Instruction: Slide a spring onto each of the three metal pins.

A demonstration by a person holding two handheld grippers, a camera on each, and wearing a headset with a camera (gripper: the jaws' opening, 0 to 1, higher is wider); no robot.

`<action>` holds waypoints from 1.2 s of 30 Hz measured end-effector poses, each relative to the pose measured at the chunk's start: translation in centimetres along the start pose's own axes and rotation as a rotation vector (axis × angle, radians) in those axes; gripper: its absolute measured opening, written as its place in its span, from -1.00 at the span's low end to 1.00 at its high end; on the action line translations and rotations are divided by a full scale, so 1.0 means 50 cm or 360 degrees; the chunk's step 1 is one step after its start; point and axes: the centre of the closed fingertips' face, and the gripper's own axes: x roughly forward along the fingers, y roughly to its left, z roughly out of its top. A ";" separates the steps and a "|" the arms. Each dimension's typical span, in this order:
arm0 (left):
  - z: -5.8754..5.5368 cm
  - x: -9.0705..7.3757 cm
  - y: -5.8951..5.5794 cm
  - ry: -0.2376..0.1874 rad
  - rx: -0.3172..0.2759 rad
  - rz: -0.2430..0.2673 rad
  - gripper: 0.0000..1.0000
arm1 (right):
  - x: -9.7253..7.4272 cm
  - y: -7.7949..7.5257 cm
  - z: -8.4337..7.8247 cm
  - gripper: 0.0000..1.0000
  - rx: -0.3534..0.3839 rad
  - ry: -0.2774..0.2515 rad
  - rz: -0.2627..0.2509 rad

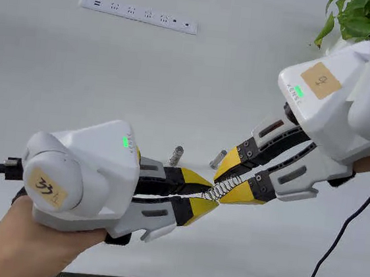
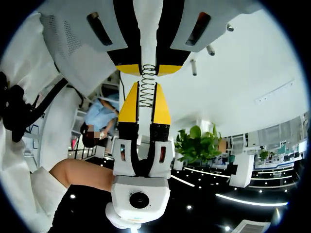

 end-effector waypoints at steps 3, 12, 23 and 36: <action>-0.001 -0.001 0.000 0.0003 0.0000 0.0002 -0.87 | 0.002 -0.001 -0.003 -0.85 0.0000 0.0009 -0.0006; -0.003 0.001 0.000 0.0005 0.0001 -0.0008 -0.87 | 0.006 0.005 0.003 -0.86 -0.0008 0.0014 -0.0001; -0.009 -0.001 -0.003 0.0010 0.0010 -0.0011 -0.86 | 0.009 0.007 0.002 -0.86 0.0040 -0.0016 -0.0012; -0.027 -0.026 0.018 0.0049 0.0000 0.0076 -0.60 | -0.017 -0.005 -0.014 -0.86 0.0111 -0.0041 -0.0087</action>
